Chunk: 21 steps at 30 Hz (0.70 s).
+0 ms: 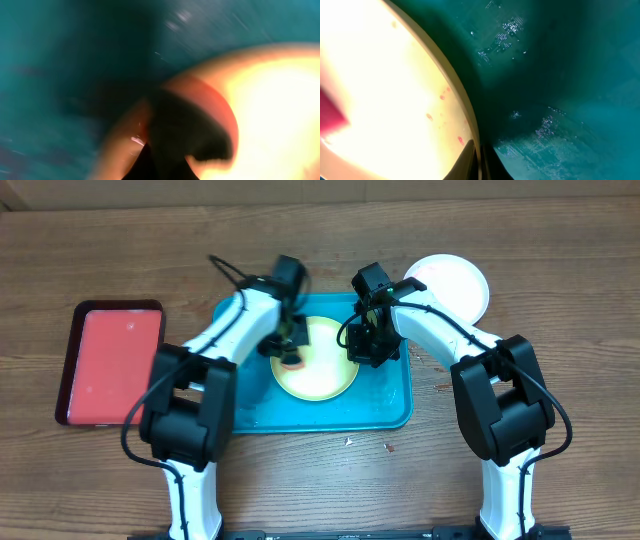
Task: Clean dirty plates on tray and stack at the side
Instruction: 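Scrub the yellow plate with the sponge while the right gripper holds it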
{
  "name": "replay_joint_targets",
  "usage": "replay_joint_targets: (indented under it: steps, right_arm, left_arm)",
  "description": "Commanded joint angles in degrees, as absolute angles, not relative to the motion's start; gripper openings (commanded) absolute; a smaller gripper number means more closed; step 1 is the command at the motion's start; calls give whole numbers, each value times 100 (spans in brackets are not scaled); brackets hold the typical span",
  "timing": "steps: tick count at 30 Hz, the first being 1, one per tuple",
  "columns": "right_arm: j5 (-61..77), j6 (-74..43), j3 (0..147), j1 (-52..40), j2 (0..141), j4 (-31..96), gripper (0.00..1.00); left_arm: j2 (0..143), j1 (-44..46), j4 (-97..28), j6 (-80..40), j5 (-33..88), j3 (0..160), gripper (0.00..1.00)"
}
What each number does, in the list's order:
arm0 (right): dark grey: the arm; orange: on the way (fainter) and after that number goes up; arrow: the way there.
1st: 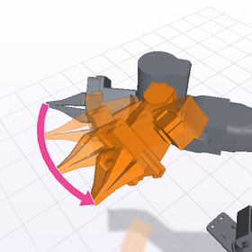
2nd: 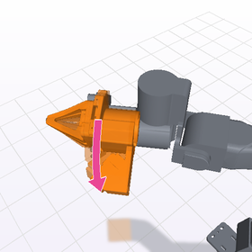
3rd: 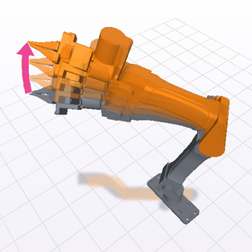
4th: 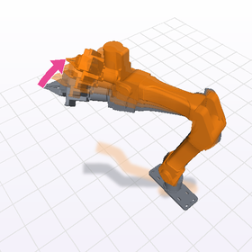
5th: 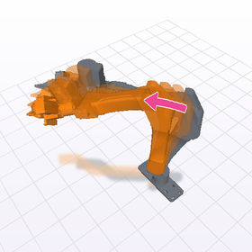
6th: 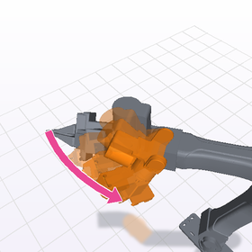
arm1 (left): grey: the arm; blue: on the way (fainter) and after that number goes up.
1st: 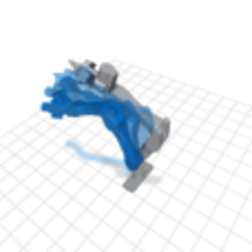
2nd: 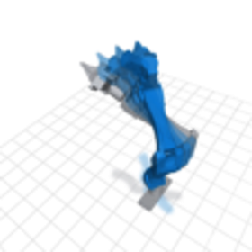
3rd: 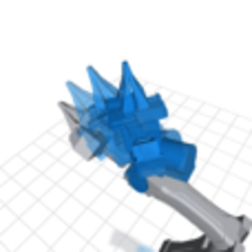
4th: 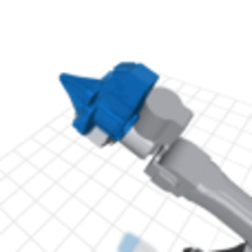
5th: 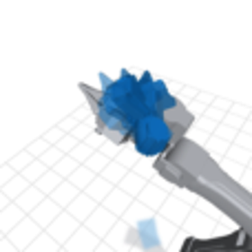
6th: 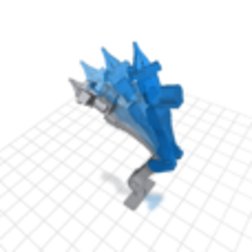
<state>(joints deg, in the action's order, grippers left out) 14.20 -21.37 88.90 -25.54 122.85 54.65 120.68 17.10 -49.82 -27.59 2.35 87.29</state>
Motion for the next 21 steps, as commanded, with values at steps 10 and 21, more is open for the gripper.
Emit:
replay_joint_targets:
  steps: [10,21]
  right_arm:
    - [1232,-2104,8858,-2545,12337,5457,4]
    - [1273,-2104,8858,-2545,12337,5454,4]
  left_arm:
    - [12215,1428,-4136,-2877,532,8849,4]
    - [12320,2139,-3697,-3133,858,8820,4]
